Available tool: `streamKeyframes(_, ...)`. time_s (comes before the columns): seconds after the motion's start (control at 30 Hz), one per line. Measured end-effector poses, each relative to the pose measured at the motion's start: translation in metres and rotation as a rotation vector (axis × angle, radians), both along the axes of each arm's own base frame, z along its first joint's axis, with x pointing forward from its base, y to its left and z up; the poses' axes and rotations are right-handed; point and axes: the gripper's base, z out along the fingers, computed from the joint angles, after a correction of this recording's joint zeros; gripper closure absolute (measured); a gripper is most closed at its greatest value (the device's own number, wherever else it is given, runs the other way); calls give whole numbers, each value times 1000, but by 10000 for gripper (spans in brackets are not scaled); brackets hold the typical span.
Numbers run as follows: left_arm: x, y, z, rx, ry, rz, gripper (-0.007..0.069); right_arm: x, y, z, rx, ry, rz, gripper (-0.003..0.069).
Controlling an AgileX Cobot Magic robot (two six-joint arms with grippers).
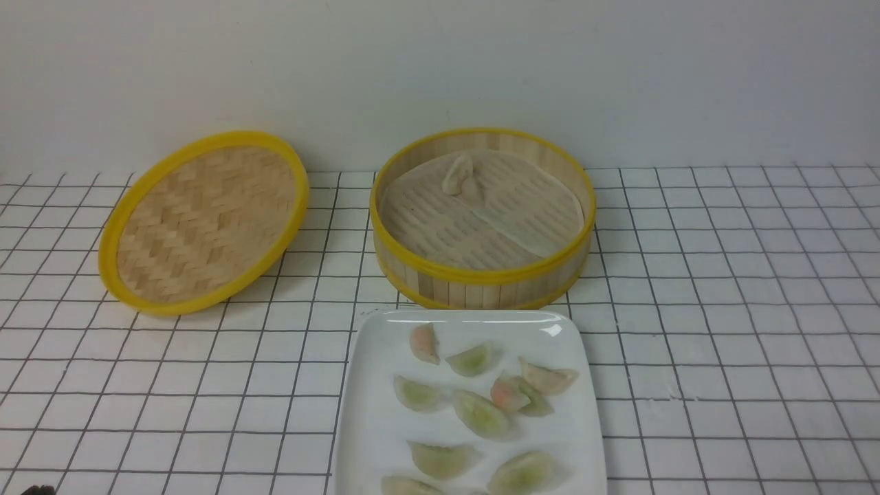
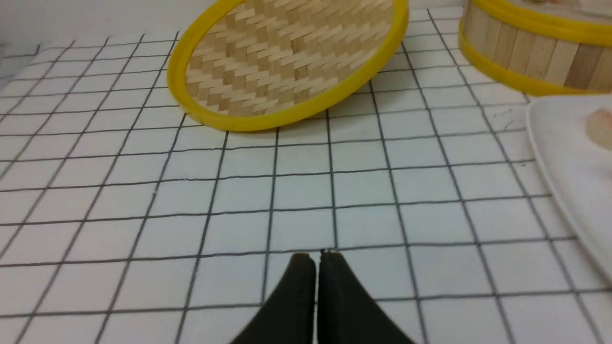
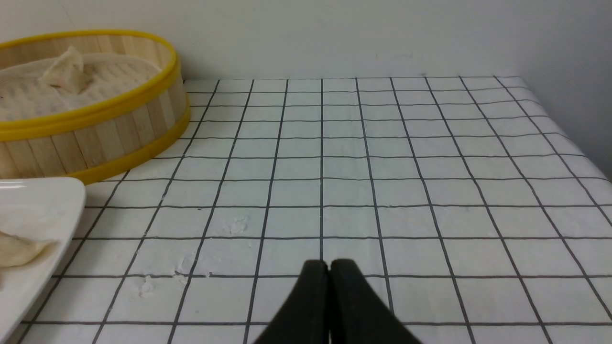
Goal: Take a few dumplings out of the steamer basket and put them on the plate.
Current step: Use the left arm to grab a dumpling from the steamer
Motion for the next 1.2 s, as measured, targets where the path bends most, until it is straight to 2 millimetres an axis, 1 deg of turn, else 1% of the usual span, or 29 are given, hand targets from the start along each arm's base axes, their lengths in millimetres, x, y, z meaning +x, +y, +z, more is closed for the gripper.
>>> streamKeyframes(0.07,2,0,6,-46,-71,8,631,0,0,0,0,0,0,667)
streamKeyframes(0.1,3,0,16,-132,-180,23,631,0,0,0,0,0,0,667)
streamKeyframes(0.13,3,0,19,-163,-213,29,631,0,0,0,0,0,0,667)
streamKeyframes(0.17,3,3,32,-307,-351,59,631,0,0,0,0,0,0,667)
streamKeyframes(0.23,1,7,42,-402,-457,84,631,0,0,0,0,0,0,667)
streamKeyframes(0.3,-3,14,54,-514,-608,123,631,0,0,0,0,0,0,667)
streamKeyframes(0.33,-5,16,60,-566,-663,134,631,0,0,0,0,0,0,667)
streamKeyframes(0.4,-7,17,71,-644,-683,123,631,0,0,0,0,0,0,667)
streamKeyframes(0.47,-4,10,95,-651,-585,76,631,0,0,0,0,0,0,667)
streamKeyframes(0.5,1,7,104,-627,-504,63,631,0,0,0,0,0,0,667)
streamKeyframes(0.57,15,-2,123,-558,-272,40,631,0,0,0,0,0,0,667)
streamKeyframes(0.63,39,-9,146,-459,20,25,631,0,0,0,0,0,0,667)
streamKeyframes(0.67,41,-10,148,-450,47,24,631,0,0,0,0,0,0,667)
streamKeyframes(0.7,57,-13,162,-387,182,2,631,0,0,0,0,0,0,667)
streamKeyframes(0.73,82,-17,166,-322,369,-25,631,0,0,0,0,0,0,667)
streamKeyframes(0.77,86,-17,167,-314,387,-29,631,0,0,0,0,0,0,667)
streamKeyframes(0.8,111,-20,175,-261,485,-71,631,0,0,0,0,0,0,667)
streamKeyframes(0.87,151,-26,176,-211,593,-145,631,0,0,0,0,0,0,667)
streamKeyframes(0.93,186,-32,175,-182,643,-214,631,0,0,0,0,0,0,667)
streamKeyframes(0.97,212,-38,173,-151,666,-277,631,0,0,0,0,0,0,667)
streamKeyframes(1.0,233,-45,171,-124,686,-320,631,0,0,0,0,0,0,667)
streamKeyframes(1.03,240,-47,165,-119,710,-332,631,0,0,0,0,0,0,667)
streamKeyframes(1.07,264,-57,166,-91,725,-380,631,0,0,0,0,0,0,667)
streamKeyframes(1.1,285,-69,161,-74,755,-417,631,0,0,0,0,0,0,667)
streamKeyframes(1.13,298,-77,157,-58,775,-438,631,0,0,0,0,0,0,667)
streamKeyframes(1.17,317,-89,150,-25,800,-463,631,0,0,0,0,0,0,667)
streamKeyframes(1.2,328,-97,141,1,833,-475,631,0,0,0,0,0,0,667)
